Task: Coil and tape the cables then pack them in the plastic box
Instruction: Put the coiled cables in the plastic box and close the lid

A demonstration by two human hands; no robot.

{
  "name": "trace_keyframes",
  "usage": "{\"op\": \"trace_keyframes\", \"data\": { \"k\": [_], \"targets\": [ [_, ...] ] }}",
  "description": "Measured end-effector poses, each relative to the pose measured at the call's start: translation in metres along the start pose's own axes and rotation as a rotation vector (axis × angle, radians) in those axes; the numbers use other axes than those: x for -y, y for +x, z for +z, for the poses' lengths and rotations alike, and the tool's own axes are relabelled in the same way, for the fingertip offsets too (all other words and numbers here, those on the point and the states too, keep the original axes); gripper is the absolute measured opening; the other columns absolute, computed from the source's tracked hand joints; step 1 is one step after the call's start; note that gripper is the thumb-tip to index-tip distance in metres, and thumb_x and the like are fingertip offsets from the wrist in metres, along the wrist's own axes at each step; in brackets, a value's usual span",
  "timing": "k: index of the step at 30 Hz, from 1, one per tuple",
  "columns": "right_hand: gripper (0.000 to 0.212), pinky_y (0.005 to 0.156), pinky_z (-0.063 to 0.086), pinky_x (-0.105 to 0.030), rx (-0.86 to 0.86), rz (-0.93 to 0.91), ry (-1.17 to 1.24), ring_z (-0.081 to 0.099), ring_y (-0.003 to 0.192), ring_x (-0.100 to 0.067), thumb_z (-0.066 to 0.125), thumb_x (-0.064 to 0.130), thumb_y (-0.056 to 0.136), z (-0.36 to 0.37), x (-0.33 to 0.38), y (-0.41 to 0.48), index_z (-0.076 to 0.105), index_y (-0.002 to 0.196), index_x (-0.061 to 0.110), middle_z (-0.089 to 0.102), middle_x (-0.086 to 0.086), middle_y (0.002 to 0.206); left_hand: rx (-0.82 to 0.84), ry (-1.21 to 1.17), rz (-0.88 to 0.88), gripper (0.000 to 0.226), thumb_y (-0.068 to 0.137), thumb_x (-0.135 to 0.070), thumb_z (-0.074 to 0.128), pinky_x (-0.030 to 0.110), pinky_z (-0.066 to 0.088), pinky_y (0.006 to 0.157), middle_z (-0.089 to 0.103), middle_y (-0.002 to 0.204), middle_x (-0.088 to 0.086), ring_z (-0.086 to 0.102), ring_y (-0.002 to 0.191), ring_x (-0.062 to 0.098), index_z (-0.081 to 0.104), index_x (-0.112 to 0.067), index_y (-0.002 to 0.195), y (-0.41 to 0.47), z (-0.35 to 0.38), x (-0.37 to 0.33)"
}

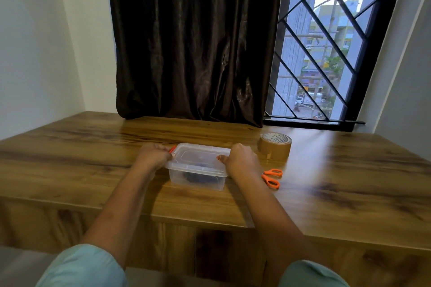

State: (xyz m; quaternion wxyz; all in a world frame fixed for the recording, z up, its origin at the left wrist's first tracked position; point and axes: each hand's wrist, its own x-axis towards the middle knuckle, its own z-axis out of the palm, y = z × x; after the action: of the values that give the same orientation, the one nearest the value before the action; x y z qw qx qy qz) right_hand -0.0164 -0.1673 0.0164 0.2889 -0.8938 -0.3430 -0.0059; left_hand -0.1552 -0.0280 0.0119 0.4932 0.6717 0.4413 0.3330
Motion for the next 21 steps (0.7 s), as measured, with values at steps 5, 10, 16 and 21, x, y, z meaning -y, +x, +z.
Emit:
{"op": "trace_keyframes", "data": {
  "k": [5,10,16,21],
  "targets": [
    [0.014,0.043,0.028,-0.026,-0.083,-0.029,-0.281,0.041,0.052,-0.014,0.056,0.020,0.093,0.000,0.013,-0.007,0.060,0.082,0.013,0.044,0.000,0.063,-0.033,0.124,0.063,0.022,0.084,-0.005,0.063,0.034,0.045,0.075,0.057,0.091,0.006,0.053,0.084,0.020,0.064,-0.008,0.106,0.001,0.005,0.002],
    [0.014,0.047,0.031,-0.028,-0.121,-0.080,-0.413,0.045,0.060,-0.017,0.056,0.005,0.088,-0.002,0.024,-0.010,0.059,0.075,0.012,0.049,-0.002,0.070,-0.071,0.176,0.093,0.024,0.085,-0.008,0.062,0.037,0.051,0.077,0.062,0.100,0.009,0.058,0.092,0.023,0.064,-0.010,0.109,0.001,0.007,0.008],
    [0.016,0.045,0.029,-0.027,-0.168,-0.120,-0.295,0.043,0.057,-0.016,0.059,0.009,0.089,-0.004,0.018,-0.011,0.055,0.074,0.012,0.056,-0.003,0.073,-0.109,-0.001,0.095,0.017,0.087,-0.017,0.062,0.036,0.052,0.069,0.066,0.099,0.010,0.062,0.086,0.024,0.064,-0.011,0.102,-0.011,0.012,0.015],
    [0.024,0.055,0.034,-0.026,-0.088,0.042,0.226,0.047,0.068,-0.015,0.053,0.025,0.096,-0.014,-0.007,-0.010,0.051,0.077,0.010,0.051,-0.003,0.080,-0.210,-0.248,0.062,0.026,0.089,-0.028,0.060,0.037,0.053,0.072,0.064,0.103,0.009,0.060,0.092,0.024,0.063,-0.012,0.110,-0.035,0.013,0.020]
  ]
}}
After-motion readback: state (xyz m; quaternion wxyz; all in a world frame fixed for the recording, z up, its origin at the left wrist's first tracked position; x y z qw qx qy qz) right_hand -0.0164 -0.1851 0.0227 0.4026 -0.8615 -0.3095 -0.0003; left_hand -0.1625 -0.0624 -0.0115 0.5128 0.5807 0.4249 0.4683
